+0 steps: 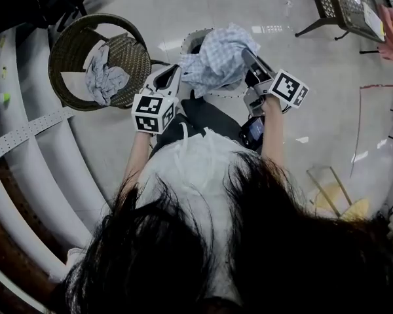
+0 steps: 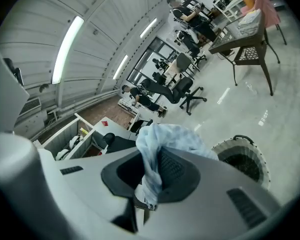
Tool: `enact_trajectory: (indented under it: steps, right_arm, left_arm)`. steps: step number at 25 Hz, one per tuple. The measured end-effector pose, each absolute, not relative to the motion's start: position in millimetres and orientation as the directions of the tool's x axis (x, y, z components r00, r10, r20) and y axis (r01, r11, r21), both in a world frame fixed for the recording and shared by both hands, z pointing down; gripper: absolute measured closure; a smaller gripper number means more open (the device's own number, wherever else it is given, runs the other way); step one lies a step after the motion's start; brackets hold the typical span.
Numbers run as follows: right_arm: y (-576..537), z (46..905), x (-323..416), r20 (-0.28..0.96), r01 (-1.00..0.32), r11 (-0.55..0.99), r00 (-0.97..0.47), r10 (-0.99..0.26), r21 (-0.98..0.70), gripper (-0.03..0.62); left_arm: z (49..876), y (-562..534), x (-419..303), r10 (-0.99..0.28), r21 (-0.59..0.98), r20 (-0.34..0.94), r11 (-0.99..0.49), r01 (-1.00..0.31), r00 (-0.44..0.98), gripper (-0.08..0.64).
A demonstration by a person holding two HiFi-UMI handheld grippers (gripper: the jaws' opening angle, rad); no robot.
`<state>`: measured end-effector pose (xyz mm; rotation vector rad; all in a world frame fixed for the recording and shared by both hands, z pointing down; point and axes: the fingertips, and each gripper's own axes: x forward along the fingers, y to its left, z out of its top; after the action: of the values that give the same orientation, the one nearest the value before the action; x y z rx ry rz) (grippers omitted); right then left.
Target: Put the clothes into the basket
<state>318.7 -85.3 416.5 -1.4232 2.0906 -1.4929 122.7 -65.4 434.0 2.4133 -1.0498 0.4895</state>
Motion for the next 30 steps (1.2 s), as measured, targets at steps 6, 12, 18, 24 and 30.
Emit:
enact_trajectory:
  steps: [6,12,18,24,30]
  right_arm:
    - [-78.1,455.9,338.7,0.422,-0.597,-0.057,-0.495,-0.759,-0.801,0.532]
    - [-73.4,513.2,354.9,0.525,-0.614,-0.156,-0.483,-0.700,-0.774,0.532]
    - [-65.8,594.2,370.7,0.637,-0.621,-0.291,-0.456,-0.622,-0.728,0.532]
    - [-55.9,674.5,379.9,0.738,-0.644,-0.395,-0.434,-0.517,-0.655,0.532]
    - [-45.8,746.4,386.8,0.809,-0.669,-0.465,-0.408,-0.423,-0.580,0.532]
  left_arm:
    - [445.5,-76.8,157.0,-0.535,0.281,0.507,-0.638,-0.717,0.675,0.538]
    - [459.2,-93.0,187.5,-0.480,0.292,0.526,-0.673,-0.680,0.701,0.538]
    - [484.6,-96.8,208.0,-0.426,0.306,0.560,-0.691,-0.655,0.710,0.538]
    - [524.3,-98.0,214.0,-0.377,0.335,0.605,-0.678,-0.654,0.701,0.538]
    - [573.5,-103.3,213.6,-0.344,0.349,0.645,-0.661,-0.664,0.682,0.538]
